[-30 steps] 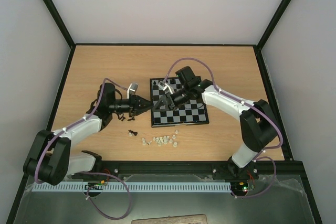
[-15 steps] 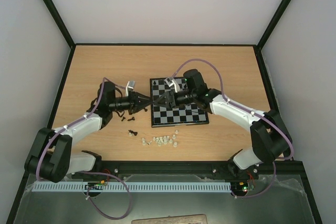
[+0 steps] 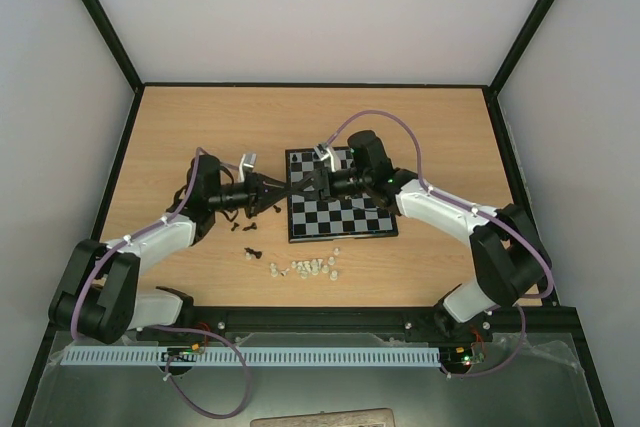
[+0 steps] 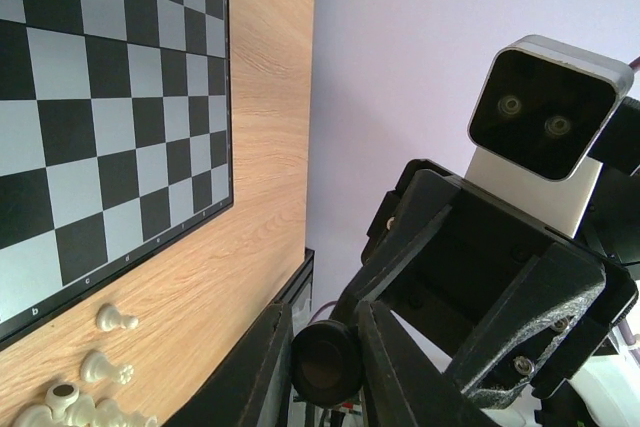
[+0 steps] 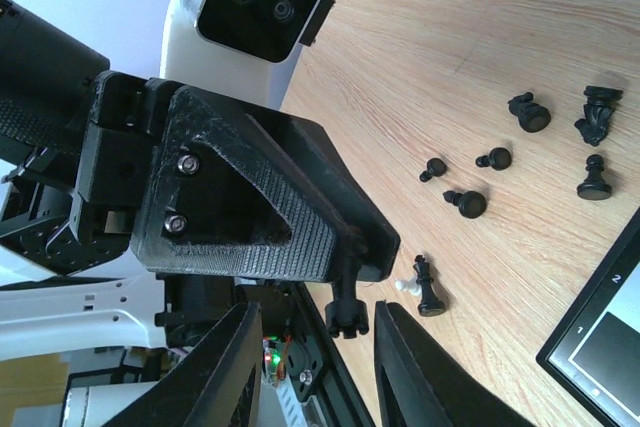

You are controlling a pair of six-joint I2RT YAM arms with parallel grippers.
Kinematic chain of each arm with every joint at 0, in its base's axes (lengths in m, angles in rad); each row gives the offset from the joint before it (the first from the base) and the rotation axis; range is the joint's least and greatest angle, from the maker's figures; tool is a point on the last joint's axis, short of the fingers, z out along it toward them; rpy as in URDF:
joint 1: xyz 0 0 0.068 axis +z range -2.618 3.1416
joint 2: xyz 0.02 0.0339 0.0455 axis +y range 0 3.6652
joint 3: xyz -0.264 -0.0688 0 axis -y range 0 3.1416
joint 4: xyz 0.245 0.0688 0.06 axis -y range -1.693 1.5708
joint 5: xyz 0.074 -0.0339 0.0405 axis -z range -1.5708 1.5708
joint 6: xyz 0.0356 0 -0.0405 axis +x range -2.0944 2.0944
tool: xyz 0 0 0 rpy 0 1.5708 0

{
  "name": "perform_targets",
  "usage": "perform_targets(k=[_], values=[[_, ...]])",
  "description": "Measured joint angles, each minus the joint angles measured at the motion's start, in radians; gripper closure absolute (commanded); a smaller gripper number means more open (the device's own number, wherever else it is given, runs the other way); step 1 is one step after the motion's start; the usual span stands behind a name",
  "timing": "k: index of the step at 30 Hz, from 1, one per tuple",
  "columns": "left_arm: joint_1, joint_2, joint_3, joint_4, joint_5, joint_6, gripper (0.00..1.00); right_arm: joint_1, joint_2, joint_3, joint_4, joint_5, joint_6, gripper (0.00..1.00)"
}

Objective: Set up the chess pieces on the board
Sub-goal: Place the chess piece on the chessboard.

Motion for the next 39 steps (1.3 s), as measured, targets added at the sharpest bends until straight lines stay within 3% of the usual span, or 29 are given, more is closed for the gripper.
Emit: perform_targets(k=[21, 34, 37, 39], values=[[0.002, 0.000, 0.000, 0.032, -0.015, -0.043, 0.98, 0.003, 0.027, 0.000, 0.024, 0.027, 0.016, 0.76], [0.002, 0.011, 0.000, 0.042, -0.021, -0.053, 0.97, 0.007, 0.049, 0.000, 0.066, 0.019, 0.039, 0.88], [0.001, 0.011, 0.000, 0.042, -0.023, -0.052, 0.93, 0.007, 0.055, 0.000, 0.076, 0.016, 0.043, 0.90], [0.001, 0.013, 0.000, 0.041, -0.024, -0.051, 0.85, 0.007, 0.058, 0.000, 0.081, 0.014, 0.043, 0.90]])
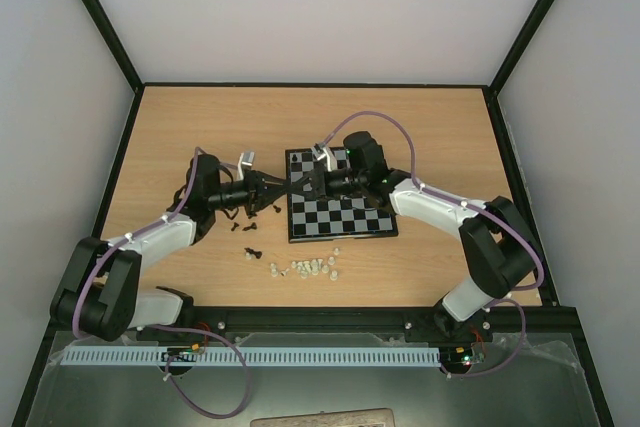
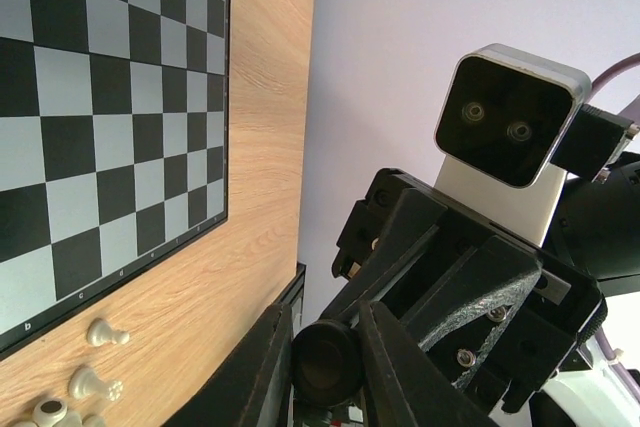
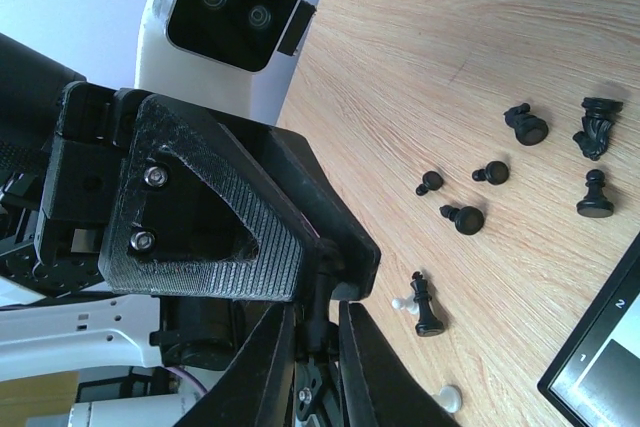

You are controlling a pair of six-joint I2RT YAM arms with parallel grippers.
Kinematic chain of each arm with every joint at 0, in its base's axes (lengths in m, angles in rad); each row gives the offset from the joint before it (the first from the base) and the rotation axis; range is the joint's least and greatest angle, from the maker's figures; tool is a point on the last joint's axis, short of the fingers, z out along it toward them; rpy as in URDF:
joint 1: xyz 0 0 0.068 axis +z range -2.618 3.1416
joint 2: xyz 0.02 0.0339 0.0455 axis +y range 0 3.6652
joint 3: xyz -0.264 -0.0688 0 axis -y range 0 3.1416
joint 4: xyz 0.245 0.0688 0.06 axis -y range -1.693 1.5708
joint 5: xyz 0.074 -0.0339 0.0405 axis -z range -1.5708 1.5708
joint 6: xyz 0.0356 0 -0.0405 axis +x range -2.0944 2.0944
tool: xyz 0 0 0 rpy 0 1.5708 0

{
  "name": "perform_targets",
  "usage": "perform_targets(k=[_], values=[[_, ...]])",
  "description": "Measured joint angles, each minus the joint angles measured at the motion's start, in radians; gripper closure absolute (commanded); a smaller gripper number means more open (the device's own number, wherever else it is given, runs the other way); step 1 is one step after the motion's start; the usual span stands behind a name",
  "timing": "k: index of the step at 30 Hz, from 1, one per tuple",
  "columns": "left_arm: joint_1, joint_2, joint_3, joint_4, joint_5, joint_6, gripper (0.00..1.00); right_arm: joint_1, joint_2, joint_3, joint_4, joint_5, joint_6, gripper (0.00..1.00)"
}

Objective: Set up the chess pieces on the board
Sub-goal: Place the chess piece on the chessboard.

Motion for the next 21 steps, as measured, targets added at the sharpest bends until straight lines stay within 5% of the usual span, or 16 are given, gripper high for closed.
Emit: perform_targets(k=[7, 10, 16, 21], values=[[0.010, 0.011, 0.033, -0.047, -0.011, 0.051, 0.53, 0.000, 0.000, 0.009, -0.042, 0.022, -0.026, 0.91], [0.035, 0.012, 0.073, -0.108, -0.026, 0.105, 0.49, 0.000, -0.001, 0.015, -0.083, 0.049, -0.048, 0.91], [0.093, 0.064, 0.237, -0.307, -0.115, 0.288, 0.52, 0.000, -0.030, 0.016, -0.193, 0.115, -0.101, 0.92], [0.097, 0.225, 0.422, -0.452, -0.253, 0.481, 0.79, -0.008, -0.082, 0.042, -0.302, 0.175, -0.158, 0.91]])
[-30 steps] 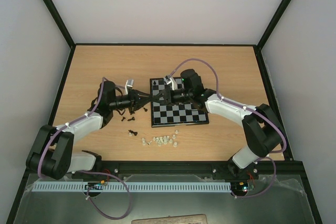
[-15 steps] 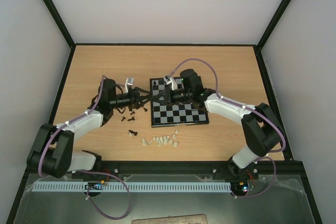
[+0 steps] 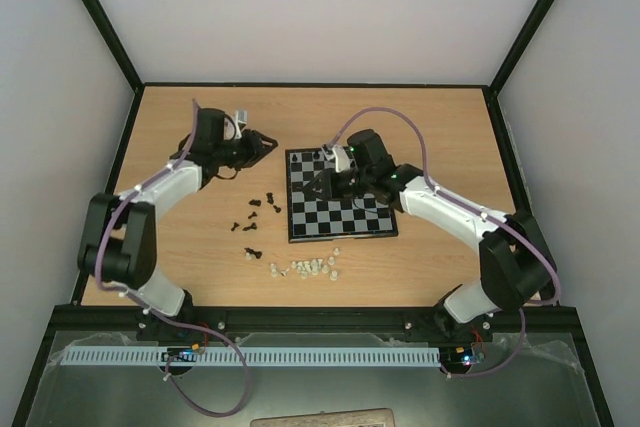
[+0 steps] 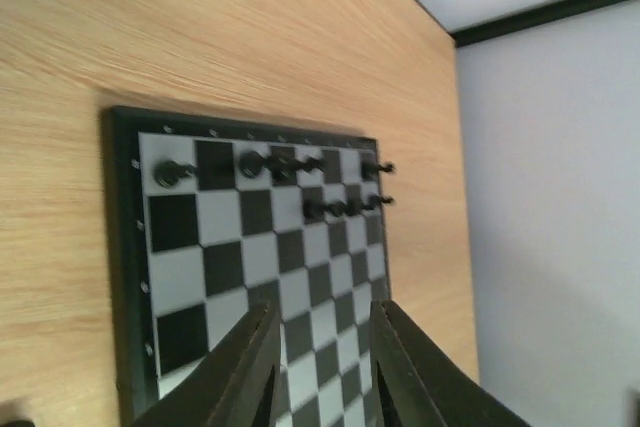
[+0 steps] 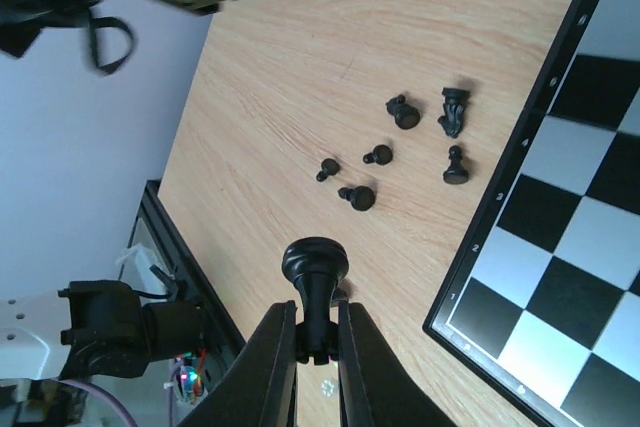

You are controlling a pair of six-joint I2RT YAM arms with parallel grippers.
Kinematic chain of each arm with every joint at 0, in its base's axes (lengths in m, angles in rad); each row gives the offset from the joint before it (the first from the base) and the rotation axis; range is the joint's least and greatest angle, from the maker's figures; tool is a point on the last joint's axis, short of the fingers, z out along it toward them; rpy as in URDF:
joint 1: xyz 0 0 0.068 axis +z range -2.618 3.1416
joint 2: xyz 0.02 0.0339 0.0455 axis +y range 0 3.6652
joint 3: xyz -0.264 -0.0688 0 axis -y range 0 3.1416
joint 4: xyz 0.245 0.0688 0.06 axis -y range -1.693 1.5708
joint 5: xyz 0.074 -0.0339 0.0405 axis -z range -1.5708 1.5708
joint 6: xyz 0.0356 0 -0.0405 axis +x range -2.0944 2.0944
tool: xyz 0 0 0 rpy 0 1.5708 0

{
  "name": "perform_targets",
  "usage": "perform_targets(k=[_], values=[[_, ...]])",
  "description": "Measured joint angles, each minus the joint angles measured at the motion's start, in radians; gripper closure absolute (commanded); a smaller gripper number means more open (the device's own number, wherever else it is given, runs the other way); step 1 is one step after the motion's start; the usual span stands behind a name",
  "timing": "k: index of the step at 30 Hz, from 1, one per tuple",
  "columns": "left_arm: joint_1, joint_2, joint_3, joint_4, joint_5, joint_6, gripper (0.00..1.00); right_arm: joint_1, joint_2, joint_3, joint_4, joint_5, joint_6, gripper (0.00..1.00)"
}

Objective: Set up the chess pieces on the board
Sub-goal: Place the chess piece on the chessboard, then move the chess piece to the chessboard.

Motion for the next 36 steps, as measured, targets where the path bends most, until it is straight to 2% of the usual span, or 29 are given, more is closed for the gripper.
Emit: perform_targets(k=[4, 8, 11, 16, 29, 36], values=[[-0.018, 0.169, 0.118, -0.062, -0.071, 0.100, 0.91, -0.017, -0.024, 0.055, -0.084, 0.045, -0.043, 0.91], [-0.056, 0.352, 0.237, -0.123, -0.105, 0.168, 0.96, -0.046, -0.024, 0.115, -0.159, 0.089, -0.079, 0.91], [-0.097, 0.453, 0.324, -0.166, -0.133, 0.204, 0.96, -0.061, -0.024, 0.145, -0.196, 0.109, -0.099, 0.91], [-0.127, 0.509, 0.402, -0.203, -0.174, 0.233, 0.96, -0.071, -0.024, 0.153, -0.244, 0.113, -0.119, 0.91], [-0.080, 0.596, 0.526, -0.207, -0.193, 0.246, 0.94, -0.080, -0.027, 0.152, -0.266, 0.107, -0.140, 0.91], [-0.079, 0.649, 0.532, -0.222, -0.179, 0.252, 0.94, -0.084, -0.027, 0.150, -0.265, 0.099, -0.141, 0.91]])
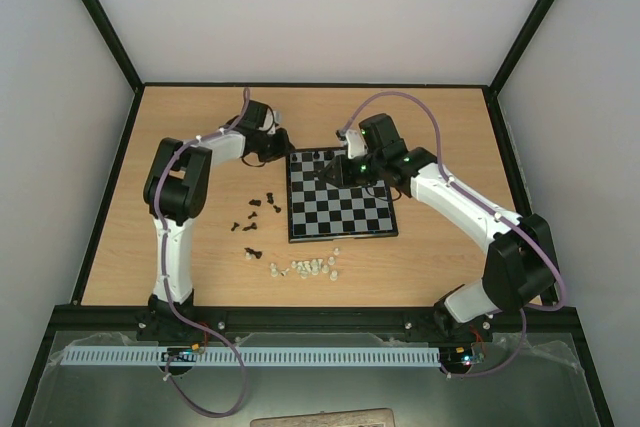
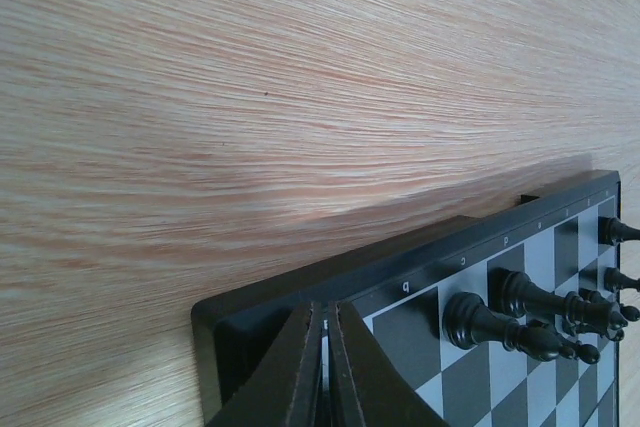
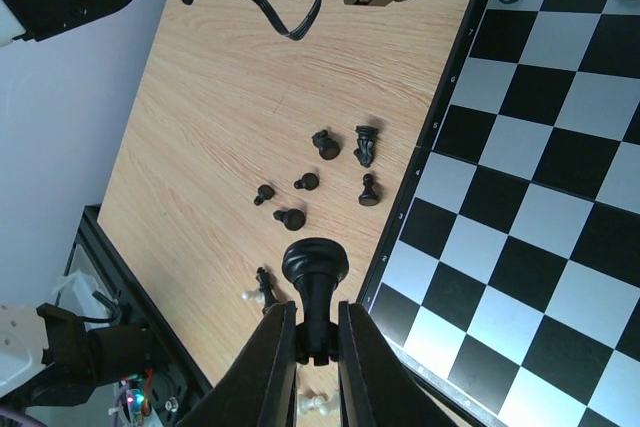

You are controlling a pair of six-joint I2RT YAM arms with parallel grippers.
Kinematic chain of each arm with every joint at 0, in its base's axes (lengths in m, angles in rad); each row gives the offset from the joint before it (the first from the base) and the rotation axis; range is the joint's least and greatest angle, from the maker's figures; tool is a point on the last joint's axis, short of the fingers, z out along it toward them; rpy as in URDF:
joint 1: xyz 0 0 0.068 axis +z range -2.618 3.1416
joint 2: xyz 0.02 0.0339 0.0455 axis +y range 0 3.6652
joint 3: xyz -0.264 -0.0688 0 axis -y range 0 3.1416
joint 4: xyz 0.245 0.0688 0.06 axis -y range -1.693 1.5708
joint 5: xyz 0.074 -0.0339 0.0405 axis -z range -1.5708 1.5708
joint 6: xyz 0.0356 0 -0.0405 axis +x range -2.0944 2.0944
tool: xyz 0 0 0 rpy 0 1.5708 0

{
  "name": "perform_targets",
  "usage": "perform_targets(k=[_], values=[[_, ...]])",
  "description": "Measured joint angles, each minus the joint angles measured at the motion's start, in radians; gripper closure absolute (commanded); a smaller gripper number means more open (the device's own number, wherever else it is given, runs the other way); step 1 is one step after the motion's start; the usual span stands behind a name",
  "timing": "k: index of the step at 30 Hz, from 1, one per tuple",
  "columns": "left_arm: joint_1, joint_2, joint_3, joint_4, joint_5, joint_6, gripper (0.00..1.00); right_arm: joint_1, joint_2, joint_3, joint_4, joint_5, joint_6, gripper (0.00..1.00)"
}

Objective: Set up the chess pieces on the board
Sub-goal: Move the chess piece to the chessboard.

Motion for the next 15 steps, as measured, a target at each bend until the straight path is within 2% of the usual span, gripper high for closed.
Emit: perform_targets(k=[15], values=[[-0.014, -0.001, -0.010, 0.003, 0.023, 0.041, 0.96, 0.000, 0.000, -0.023, 0.011, -0.040, 0.005, 0.91]])
